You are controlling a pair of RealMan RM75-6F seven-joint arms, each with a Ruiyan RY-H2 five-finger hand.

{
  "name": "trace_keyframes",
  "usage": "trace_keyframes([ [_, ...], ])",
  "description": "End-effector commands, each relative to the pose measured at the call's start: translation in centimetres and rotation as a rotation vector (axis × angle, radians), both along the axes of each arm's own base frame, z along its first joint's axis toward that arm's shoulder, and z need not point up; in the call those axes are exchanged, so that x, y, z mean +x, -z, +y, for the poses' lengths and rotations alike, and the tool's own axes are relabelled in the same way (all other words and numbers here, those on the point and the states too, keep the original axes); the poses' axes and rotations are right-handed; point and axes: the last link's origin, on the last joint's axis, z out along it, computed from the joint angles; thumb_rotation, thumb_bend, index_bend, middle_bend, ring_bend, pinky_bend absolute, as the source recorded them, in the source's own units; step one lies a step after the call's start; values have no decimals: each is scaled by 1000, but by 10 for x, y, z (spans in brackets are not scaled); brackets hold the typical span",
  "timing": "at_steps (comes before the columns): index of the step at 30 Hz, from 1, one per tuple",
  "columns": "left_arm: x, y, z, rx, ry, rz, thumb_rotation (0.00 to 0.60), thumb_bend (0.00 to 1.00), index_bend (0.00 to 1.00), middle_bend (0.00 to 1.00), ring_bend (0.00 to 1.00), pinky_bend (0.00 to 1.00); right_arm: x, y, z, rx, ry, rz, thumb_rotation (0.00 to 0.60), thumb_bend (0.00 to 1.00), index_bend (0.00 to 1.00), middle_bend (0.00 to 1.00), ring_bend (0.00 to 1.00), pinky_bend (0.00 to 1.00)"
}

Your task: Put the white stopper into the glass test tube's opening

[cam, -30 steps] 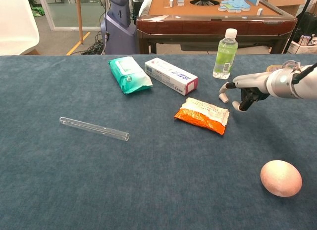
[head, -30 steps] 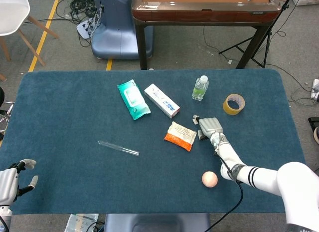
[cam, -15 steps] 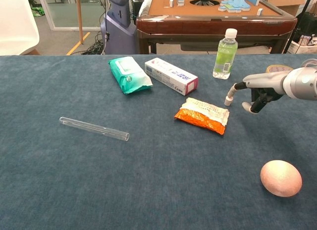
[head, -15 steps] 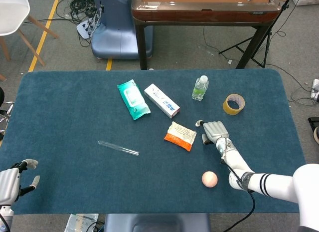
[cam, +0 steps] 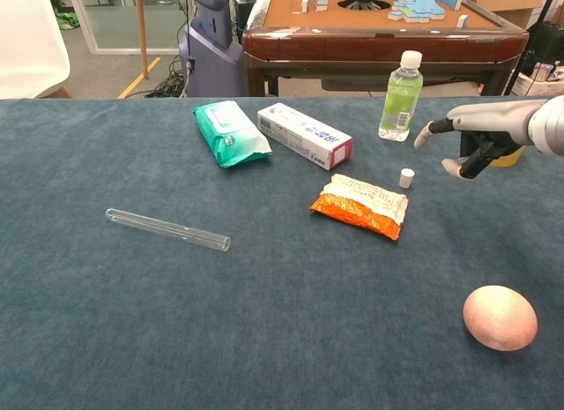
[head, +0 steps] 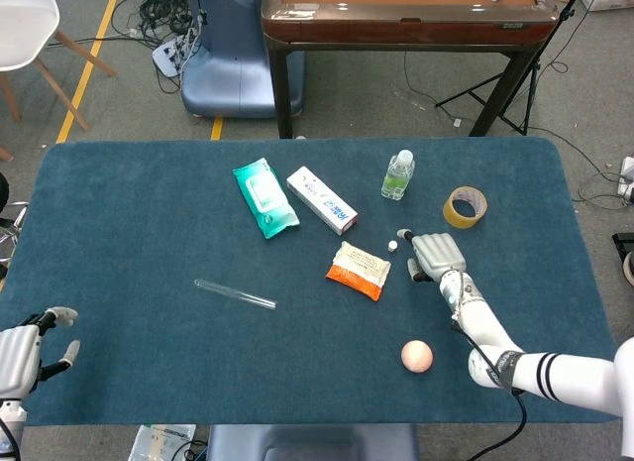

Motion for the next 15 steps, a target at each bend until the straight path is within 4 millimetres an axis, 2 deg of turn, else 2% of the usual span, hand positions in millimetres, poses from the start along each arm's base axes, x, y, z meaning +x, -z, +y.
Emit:
trace_keyframes([
  [1, 6, 0, 11, -44, 61, 5, 600, 309, 390, 429, 394, 455, 2, -18, 4, -49, -23, -12, 600, 512, 161, 964, 1000, 1000],
  [4, 13, 3, 24, -130, 140, 28, 600, 309, 380, 427, 394, 447, 4, -35, 10, -89, -40, -24, 600, 479, 161, 906, 991, 1000],
  [14, 60, 32, 81, -285, 405, 163, 600, 304, 331, 414, 383, 432, -1, -87, 35, -240, -83, -26, 600, 398, 161, 683, 772, 1000],
  [15, 64, 36, 86, -307, 422, 174, 600, 292, 314, 390, 375, 429, -3, -91, 38, -255, -83, -27, 600, 390, 161, 668, 757, 1000],
])
